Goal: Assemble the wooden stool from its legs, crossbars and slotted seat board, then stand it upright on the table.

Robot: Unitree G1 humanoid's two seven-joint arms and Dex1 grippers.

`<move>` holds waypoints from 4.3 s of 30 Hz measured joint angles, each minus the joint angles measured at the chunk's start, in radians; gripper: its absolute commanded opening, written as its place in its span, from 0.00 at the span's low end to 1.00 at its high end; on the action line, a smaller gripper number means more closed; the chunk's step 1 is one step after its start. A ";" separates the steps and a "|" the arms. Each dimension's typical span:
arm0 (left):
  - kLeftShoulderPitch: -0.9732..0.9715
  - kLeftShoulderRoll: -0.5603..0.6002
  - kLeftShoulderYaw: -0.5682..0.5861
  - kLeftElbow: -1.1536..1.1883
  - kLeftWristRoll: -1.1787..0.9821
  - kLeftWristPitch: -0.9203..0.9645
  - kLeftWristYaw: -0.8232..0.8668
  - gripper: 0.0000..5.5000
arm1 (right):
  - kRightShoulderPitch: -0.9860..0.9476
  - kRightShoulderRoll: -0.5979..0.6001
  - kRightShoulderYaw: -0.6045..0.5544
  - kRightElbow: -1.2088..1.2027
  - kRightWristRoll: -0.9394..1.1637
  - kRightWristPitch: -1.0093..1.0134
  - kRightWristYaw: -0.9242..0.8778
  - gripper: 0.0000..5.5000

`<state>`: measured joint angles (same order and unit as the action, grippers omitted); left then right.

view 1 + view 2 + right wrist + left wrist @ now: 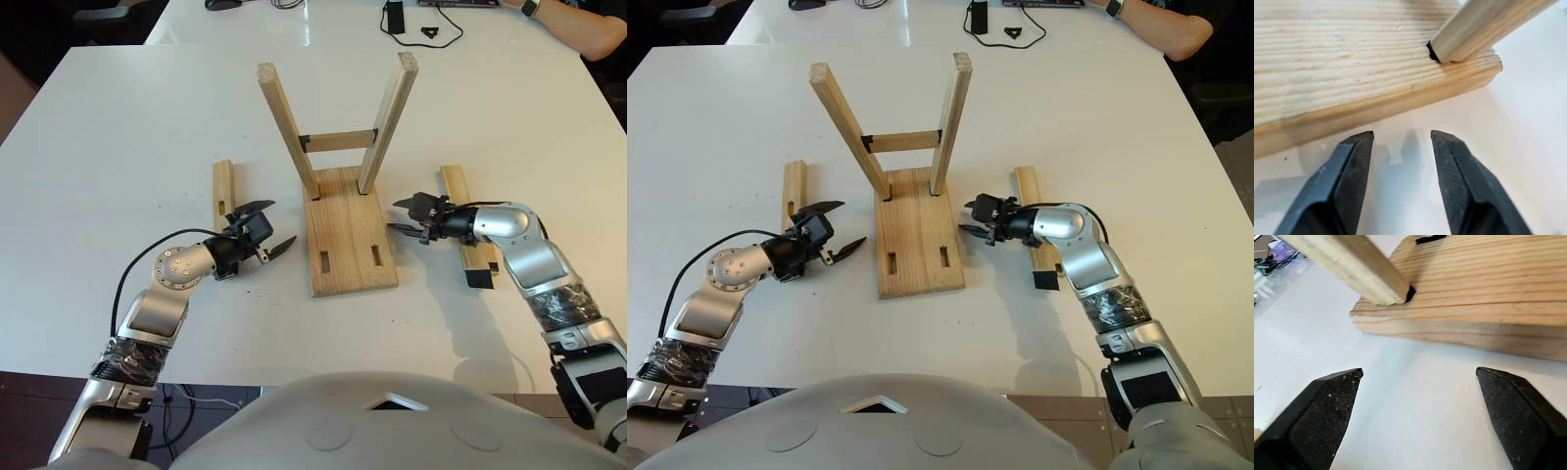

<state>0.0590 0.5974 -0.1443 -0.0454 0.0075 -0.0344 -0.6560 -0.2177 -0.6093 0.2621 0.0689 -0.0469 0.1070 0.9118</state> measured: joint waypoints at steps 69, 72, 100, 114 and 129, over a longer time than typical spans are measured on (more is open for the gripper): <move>0.254 -0.321 -0.151 -0.170 0.225 0.054 0.450 0.78 | 0.021 -0.149 -0.172 0.244 0.112 0.117 -0.023 0.54; 0.225 -0.321 -0.156 -0.155 0.225 0.057 0.440 0.78 | -0.065 -0.079 -0.156 0.302 0.114 0.115 -0.035 0.54; 0.390 -0.398 -0.155 -0.229 0.266 0.064 0.607 0.78 | 0.287 -0.319 -0.403 -0.157 0.296 0.748 -0.037 0.70; 0.373 -0.402 -0.159 -0.217 0.287 0.064 0.609 0.78 | 0.196 -0.240 -0.380 -0.214 0.328 0.818 -0.176 0.70; 0.342 -0.377 -0.155 -0.205 0.295 0.065 0.575 0.78 | 0.302 -0.194 -0.358 -0.229 0.274 0.685 -0.220 0.70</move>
<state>0.4006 0.2204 -0.2993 -0.2506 0.3026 0.0304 -0.0815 0.0840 -0.8036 -0.0957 -0.1603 0.2270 0.7920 0.6919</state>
